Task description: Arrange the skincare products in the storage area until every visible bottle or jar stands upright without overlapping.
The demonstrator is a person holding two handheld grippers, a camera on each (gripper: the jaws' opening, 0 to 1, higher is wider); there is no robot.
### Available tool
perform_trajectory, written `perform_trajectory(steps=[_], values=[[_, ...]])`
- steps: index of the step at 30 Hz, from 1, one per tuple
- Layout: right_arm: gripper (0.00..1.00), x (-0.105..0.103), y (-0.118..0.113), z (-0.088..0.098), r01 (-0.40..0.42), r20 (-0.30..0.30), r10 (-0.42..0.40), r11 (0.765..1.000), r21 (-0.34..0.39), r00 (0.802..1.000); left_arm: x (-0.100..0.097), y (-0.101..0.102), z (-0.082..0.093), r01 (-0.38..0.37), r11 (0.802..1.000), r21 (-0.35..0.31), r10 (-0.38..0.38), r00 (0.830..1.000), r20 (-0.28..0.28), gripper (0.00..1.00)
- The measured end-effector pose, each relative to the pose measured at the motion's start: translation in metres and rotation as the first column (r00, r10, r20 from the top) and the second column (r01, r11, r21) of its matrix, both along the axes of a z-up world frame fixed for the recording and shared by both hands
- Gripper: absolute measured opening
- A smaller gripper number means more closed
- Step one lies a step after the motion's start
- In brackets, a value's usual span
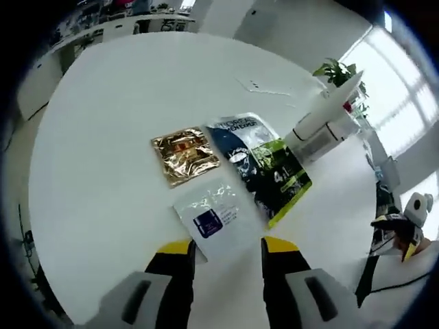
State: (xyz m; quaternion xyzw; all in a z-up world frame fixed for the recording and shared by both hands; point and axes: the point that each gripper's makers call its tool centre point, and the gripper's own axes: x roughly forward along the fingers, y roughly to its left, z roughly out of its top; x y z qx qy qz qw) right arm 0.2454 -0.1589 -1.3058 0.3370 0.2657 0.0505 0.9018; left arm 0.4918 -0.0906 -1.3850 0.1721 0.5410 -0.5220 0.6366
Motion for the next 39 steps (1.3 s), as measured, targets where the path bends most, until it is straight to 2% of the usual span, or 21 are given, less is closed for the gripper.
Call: perform_trajectory(steps=[4,6,8,9,10,12,15,18,19,21,22,23,24,26,31,34,35,36,37,39], values=[[0.74,0.002,-0.001,0.002,-0.001,0.004,0.001,1.0,-0.003,1.0,-0.001,-0.001,-0.003,0.067,0.996,0.054,-0.07,0.996,0.054,0.42],[0.74,0.002,-0.002,0.002,0.0,0.004,0.0,1.0,-0.002,1.0,0.001,0.001,-0.006,0.101,0.99,0.095,-0.11,0.989,0.099,0.42],[0.74,0.001,-0.002,0.002,0.001,0.004,-0.001,1.0,-0.002,1.0,0.001,0.002,-0.007,0.116,0.987,0.109,-0.128,0.985,0.113,0.42],[0.74,-0.001,-0.002,0.002,0.001,0.003,-0.001,1.0,-0.006,1.0,0.002,0.004,-0.009,0.152,0.976,0.153,-0.175,0.973,0.149,0.43],[0.74,-0.001,-0.002,0.002,0.001,0.002,-0.001,1.0,-0.006,1.0,0.003,0.004,-0.009,0.16,0.974,0.16,-0.185,0.97,0.156,0.43],[0.74,-0.005,-0.003,0.0,0.003,-0.003,-0.003,1.0,-0.007,1.0,0.003,0.007,-0.011,0.23,0.947,0.224,-0.277,0.939,0.203,0.45],[0.74,-0.007,-0.004,0.0,0.009,-0.004,-0.009,1.0,-0.003,1.0,-0.003,0.008,-0.013,0.312,0.905,0.29,-0.382,0.895,0.23,0.48],[0.74,-0.007,-0.005,0.001,0.022,0.001,-0.022,1.0,0.013,1.0,0.004,0.005,-0.014,0.332,0.894,0.299,-0.407,0.882,0.237,0.49],[0.74,-0.007,-0.005,0.001,0.024,0.001,-0.024,1.0,0.013,1.0,0.006,0.004,-0.014,0.361,0.878,0.313,-0.441,0.864,0.243,0.5],[0.74,-0.006,-0.005,0.002,0.022,0.004,-0.022,1.0,0.014,1.0,0.004,0.004,-0.014,0.385,0.866,0.318,-0.467,0.85,0.243,0.5],[0.74,-0.005,-0.005,0.002,0.021,0.006,-0.021,1.0,0.014,1.0,0.001,0.005,-0.014,0.385,0.87,0.309,-0.46,0.86,0.222,0.5],[0.74,-0.004,-0.004,0.003,0.02,0.008,-0.02,1.0,0.016,1.0,-0.005,0.003,-0.015,0.362,0.892,0.27,-0.416,0.892,0.179,0.51],[0.74,-0.004,-0.004,0.003,0.02,0.009,-0.02,1.0,0.018,1.0,-0.007,0.003,-0.015,0.33,0.911,0.248,-0.373,0.915,0.152,0.53],[0.74,-0.002,-0.005,0.003,0.025,0.014,-0.026,0.999,0.025,1.0,-0.002,0.002,-0.013,0.274,0.936,0.222,-0.309,0.94,0.143,0.54],[0.74,-0.001,-0.005,0.002,0.022,0.015,-0.022,0.999,0.028,1.0,0.009,0.009,-0.014,0.232,0.95,0.211,-0.264,0.954,0.144,0.56],[0.74,0.0,-0.004,0.001,0.019,0.013,-0.019,0.999,0.031,1.0,0.007,0.008,-0.012,0.183,0.967,0.179,-0.209,0.968,0.139,0.58],[0.74,0.0,-0.004,0.002,0.018,0.015,-0.019,0.999,0.03,1.0,0.007,0.009,-0.009,0.131,0.982,0.14,-0.151,0.977,0.15,0.58],[0.74,0.0,-0.004,0.002,0.017,0.017,-0.018,0.999,0.029,1.0,0.007,0.009,-0.008,0.116,0.985,0.126,-0.135,0.979,0.153,0.58],[0.74,0.001,-0.004,0.003,0.015,0.019,-0.016,0.999,0.029,1.0,0.006,0.007,-0.003,0.066,0.995,0.077,-0.077,0.985,0.156,0.57],[0.74,0.001,-0.002,0.005,0.007,0.025,-0.008,1.0,0.029,1.0,0.002,0.005,0.011,-0.005,1.0,-0.022,0.008,0.986,0.165,0.57]])
